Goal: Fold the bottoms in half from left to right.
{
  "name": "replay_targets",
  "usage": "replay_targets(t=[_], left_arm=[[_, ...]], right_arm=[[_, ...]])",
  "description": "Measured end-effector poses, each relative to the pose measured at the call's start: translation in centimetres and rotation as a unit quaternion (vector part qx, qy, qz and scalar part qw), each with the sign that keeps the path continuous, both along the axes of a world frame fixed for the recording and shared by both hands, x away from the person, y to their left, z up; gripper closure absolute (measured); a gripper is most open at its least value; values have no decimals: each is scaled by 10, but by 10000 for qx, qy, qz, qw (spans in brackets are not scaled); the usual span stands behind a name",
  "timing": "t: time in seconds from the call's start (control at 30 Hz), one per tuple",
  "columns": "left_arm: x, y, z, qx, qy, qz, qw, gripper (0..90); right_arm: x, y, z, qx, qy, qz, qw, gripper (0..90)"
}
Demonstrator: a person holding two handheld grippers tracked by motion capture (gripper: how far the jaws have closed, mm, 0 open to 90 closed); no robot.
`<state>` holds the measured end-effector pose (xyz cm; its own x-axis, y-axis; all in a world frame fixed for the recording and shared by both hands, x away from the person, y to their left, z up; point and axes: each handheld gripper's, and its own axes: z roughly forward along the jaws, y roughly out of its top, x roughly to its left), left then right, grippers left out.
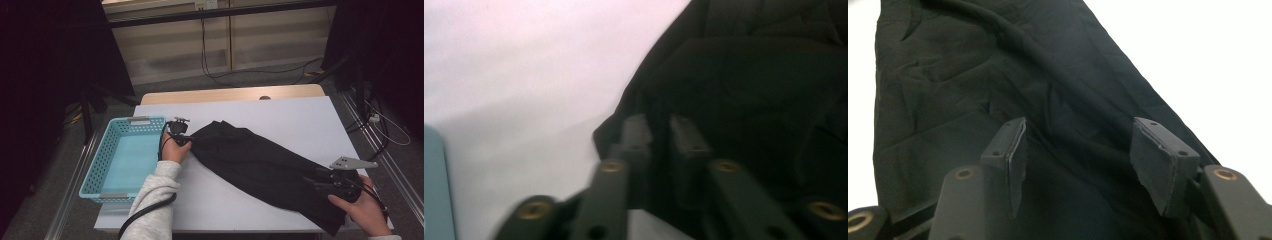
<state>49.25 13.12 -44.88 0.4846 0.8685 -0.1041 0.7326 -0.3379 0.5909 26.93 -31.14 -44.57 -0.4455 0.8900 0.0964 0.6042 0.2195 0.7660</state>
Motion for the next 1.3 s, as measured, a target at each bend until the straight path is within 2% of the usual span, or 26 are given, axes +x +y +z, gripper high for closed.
replay_targets(t=[0.07, 0.17, 0.33, 0.47, 0.5, 0.57, 0.63, 0.8, 0.93, 1.0, 1.03, 1.1, 1.2, 1.27, 1.3], left_arm=[[-2, 1, 2, -14, 120, 68, 9999, 882], [-9, 3, 8, -33, 305, 99, 9995, 889], [-23, 17, 29, -125, 229, 135, 9996, 891], [-30, 26, 33, -29, 236, 145, 9996, 881], [-31, 28, 33, -21, 138, 141, 9998, 862], [-31, 28, 33, -201, 131, 138, 9996, 786], [-28, 24, 33, -350, 28, 17, 9994, 667], [-15, 7, 31, -503, -197, -133, 9984, 535], [-4, -11, 24, -541, -287, -251, 9978, 578], [3, -18, 20, -455, -374, -331, 9977, 583], [6, -21, 19, -428, -354, -326, 9979, 606], [14, -23, 17, -405, -453, -279, 9978, 623], [26, -25, 10, -399, -402, -323, 9979, 658], [31, -26, 4, -397, -212, -288, 9986, 698], [32, -26, 2, -468, -194, -278, 9983, 699]], right_arm=[[0, 1, 0, 2, -8, 30, 10000, 402], [0, 2, 0, -13, -4, 42, 10000, 396], [1, 2, 0, -7, -17, 45, 10000, 390], [1, 5, 1, -27, -21, 88, 10000, 376], [1, 6, 2, -15, -22, 96, 10000, 375], [2, 8, 3, -29, -48, 120, 9999, 369], [3, 9, 3, -7, -60, 147, 9999, 363], [4, 13, 3, 13, -97, 203, 9997, 343], [5, 15, 2, 29, -89, 233, 9997, 331], [5, 16, 2, 72, -103, 257, 9996, 330], [5, 17, 3, 76, -118, 273, 9995, 328], [4, 19, 3, 54, -135, 329, 9994, 328], [5, 20, 2, 66, -122, 364, 9992, 328], [5, 19, 1, 54, -121, 382, 9992, 328], [5, 19, 1, 66, -106, 377, 9992, 328]])
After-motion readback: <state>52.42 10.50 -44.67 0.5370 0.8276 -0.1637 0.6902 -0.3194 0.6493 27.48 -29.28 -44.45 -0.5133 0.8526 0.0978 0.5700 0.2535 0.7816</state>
